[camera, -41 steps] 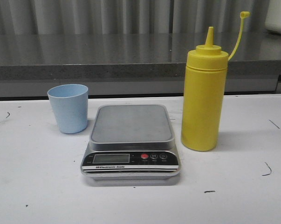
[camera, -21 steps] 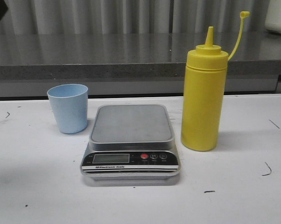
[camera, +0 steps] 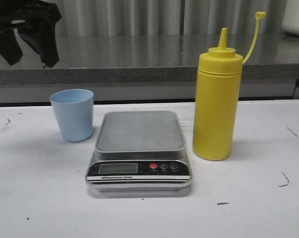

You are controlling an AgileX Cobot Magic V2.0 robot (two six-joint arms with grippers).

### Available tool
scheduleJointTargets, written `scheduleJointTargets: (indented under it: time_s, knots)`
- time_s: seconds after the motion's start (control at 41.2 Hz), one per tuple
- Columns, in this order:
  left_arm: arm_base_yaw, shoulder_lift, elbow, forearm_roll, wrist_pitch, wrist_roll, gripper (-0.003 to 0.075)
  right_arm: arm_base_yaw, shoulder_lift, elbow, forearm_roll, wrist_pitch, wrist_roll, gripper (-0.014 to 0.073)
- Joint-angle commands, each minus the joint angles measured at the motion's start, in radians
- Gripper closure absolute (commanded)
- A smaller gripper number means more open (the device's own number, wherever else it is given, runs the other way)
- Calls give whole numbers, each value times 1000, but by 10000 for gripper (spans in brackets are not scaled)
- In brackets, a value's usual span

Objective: Pour seasoning into cup on scale with both arms
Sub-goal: 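Lower the left gripper over the light-blue cup and close on it, then lift the blue cup with the left gripper and carry it over the scale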

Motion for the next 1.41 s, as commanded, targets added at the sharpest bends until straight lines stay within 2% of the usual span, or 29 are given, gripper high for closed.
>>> scheduleJointTargets:
  time_s: [0.0,0.219,0.486,0.874,0.947,1.263,1.384]
  knots:
    - [-6,13,-77,5,-26,-3,228,-6,7,-33,-13,-60,-12,114]
    - [-6,121,-152,24,-26,-10,280,-6,7,-33,-13,-60,-12,114]
    - [2,210,-168,24,-43,-12,334,-6,7,-33,-13,-60,-12,114]
    - [6,252,-168,18,-105,-14,349,-6,7,-33,-13,-60,-12,114]
    - [6,257,-168,12,-96,-14,399,-6,7,-33,-13,-60,-12,114]
    - [6,261,-168,12,-115,-14,729,-6,7,-33,-13,-60,-12,114]
    - [6,252,-168,12,-102,-14,740,-6,7,-33,-13,-60,-12,114]
